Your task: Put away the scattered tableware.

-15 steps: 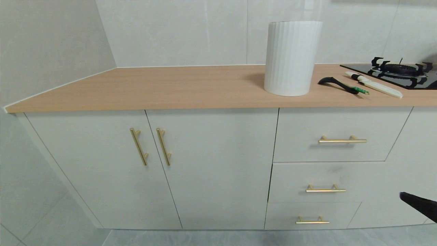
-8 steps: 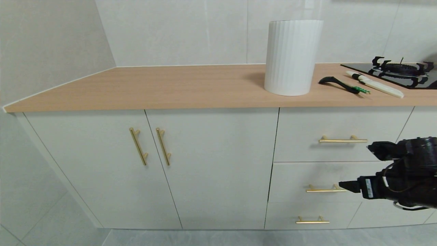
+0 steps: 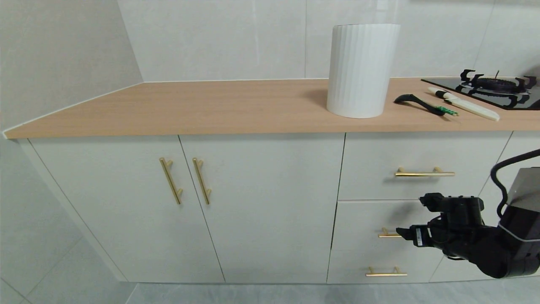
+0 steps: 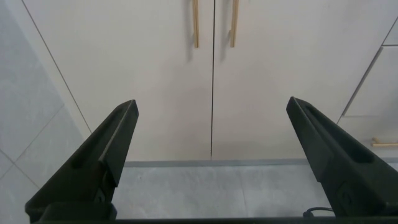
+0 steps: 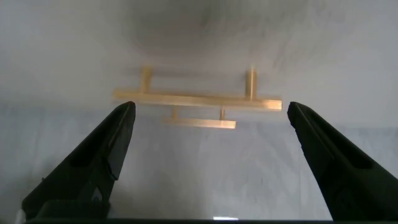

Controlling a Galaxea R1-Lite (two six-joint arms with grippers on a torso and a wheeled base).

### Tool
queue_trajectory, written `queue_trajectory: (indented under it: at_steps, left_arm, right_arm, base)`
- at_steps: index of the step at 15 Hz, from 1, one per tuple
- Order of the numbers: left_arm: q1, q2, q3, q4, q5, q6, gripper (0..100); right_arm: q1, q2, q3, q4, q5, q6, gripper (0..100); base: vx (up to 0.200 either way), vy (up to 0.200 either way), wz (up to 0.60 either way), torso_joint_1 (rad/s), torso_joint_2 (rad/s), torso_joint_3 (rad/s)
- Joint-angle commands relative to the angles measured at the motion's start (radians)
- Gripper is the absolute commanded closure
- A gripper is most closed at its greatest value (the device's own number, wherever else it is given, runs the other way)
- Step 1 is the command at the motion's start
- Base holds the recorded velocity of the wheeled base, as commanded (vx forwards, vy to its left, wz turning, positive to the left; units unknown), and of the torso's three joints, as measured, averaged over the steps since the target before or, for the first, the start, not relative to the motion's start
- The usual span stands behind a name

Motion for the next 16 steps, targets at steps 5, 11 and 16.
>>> queue_trajectory:
  at_steps: [5,11,16]
  left_arm:
    - [0.000,0.002,0.000,0.000,0.000,0.000,0]
    - [0.000,0.000,0.000,0.000,-0.001,0.000,0]
    - [0.000,0.000,0.000,0.001,0.000,0.000,0]
  right_arm:
    - [-0.034,0.149,-0.084,-0.033,-0.006,-0.001,0]
    - [-0.034,0.150,-0.090,-0.115,-0.028,0.000,0]
    - [-0.031,0.170,-0.087,-0.115,-0.032,-0.001,0]
  base:
    - [0.000,0.000,0.00,0.000,0.00,0.000]
    - [0.000,0.000,0.00,0.000,0.00,0.000]
    - [0.000,0.000,0.00,0.000,0.00,0.000]
